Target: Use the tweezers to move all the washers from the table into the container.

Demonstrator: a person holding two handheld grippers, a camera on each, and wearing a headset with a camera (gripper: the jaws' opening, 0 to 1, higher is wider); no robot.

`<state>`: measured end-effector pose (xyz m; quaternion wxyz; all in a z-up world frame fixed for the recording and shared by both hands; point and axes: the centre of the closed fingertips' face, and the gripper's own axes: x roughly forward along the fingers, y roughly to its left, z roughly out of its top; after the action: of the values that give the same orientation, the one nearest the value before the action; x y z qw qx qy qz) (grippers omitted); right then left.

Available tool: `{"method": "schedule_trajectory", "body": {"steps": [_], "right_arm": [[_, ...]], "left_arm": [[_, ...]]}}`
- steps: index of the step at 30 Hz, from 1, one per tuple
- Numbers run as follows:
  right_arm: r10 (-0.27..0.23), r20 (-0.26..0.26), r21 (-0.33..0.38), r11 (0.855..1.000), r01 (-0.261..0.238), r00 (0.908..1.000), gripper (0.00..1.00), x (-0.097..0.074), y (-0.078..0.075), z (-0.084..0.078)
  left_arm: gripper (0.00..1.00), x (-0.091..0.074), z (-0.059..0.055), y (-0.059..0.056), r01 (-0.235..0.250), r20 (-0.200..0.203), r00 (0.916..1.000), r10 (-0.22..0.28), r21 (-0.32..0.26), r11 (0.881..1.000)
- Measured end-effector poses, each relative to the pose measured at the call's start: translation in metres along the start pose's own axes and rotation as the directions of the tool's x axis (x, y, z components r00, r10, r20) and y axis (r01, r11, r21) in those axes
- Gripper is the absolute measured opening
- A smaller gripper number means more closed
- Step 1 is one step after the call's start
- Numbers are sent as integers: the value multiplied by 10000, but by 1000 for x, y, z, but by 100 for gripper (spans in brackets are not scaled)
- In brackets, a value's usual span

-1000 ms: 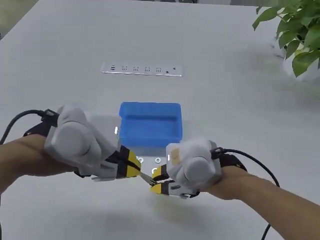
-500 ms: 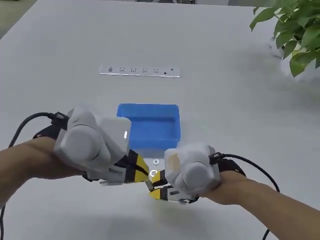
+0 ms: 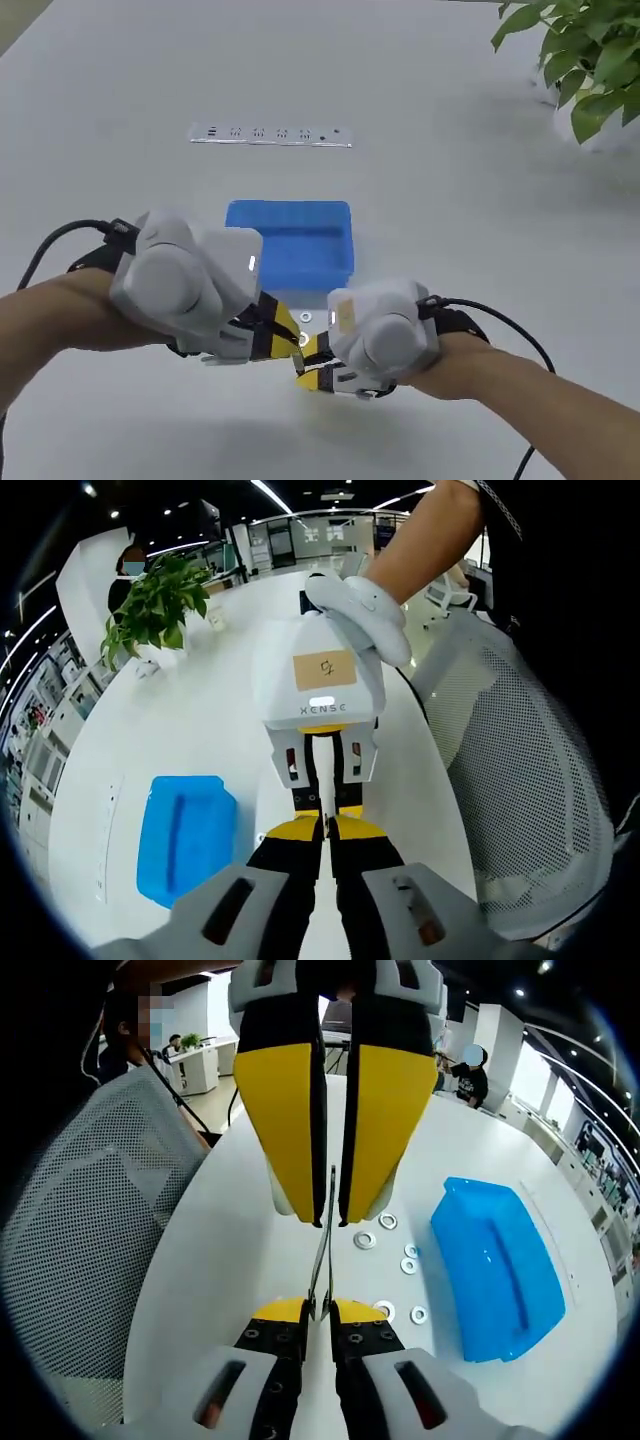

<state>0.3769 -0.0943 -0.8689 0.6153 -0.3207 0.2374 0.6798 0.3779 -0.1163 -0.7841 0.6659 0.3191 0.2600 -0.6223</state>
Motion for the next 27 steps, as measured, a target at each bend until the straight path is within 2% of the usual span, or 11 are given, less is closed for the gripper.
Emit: {"method": "schedule_trajectory", "body": {"steps": [7, 12, 17, 27], "right_arm": [[-21, -2, 29, 10000, 21, 10000, 11, 0, 0, 0], [-26, 15, 88, 10000, 26, 10000, 12, -1, 0, -1], [-94, 18, -5, 10000, 94, 10000, 12, -1, -2, 0], [-304, 174, -41, 9995, 305, 9994, 12, -2, -11, 6]], "left_arm": [[6, 4, -4, -1, 47, 83, 10000, -47, -55, 10000], [6, 5, -2, -1, 59, 187, 9998, -56, -136, 9999], [6, 2, -4, -1, 60, 108, 9999, -57, -203, 9998], [6, -5, -4, 6, -46, 115, 9999, 47, -142, 9999]]}}
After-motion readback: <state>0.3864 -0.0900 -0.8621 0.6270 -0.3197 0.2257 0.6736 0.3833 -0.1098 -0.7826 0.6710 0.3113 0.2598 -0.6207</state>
